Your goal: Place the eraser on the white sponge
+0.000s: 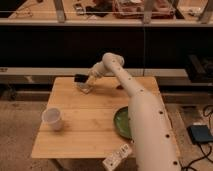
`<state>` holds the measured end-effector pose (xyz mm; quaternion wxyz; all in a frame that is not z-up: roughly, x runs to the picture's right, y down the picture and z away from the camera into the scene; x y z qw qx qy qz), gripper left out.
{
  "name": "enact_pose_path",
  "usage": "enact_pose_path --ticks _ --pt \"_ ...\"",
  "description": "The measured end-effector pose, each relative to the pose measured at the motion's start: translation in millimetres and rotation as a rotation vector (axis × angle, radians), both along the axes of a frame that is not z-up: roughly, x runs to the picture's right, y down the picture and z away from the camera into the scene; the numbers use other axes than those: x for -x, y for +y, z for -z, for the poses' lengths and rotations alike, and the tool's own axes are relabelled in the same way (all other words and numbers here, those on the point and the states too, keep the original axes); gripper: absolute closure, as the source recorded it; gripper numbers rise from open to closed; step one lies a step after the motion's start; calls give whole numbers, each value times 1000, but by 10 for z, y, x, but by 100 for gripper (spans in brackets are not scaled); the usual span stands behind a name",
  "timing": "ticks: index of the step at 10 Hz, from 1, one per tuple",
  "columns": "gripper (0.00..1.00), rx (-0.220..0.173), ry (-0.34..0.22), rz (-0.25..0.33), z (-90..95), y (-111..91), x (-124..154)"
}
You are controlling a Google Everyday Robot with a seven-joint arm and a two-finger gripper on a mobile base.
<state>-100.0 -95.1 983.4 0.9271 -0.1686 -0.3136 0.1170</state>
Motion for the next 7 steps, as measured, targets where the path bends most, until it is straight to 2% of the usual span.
enact_pose_path --ticks 1,2,7 --pt "98 -5 -2 4 -28 -7 -7" --pt "90 -3 -4 9 -56 9 -15" --pt "38 46 13 27 -230 195 -80"
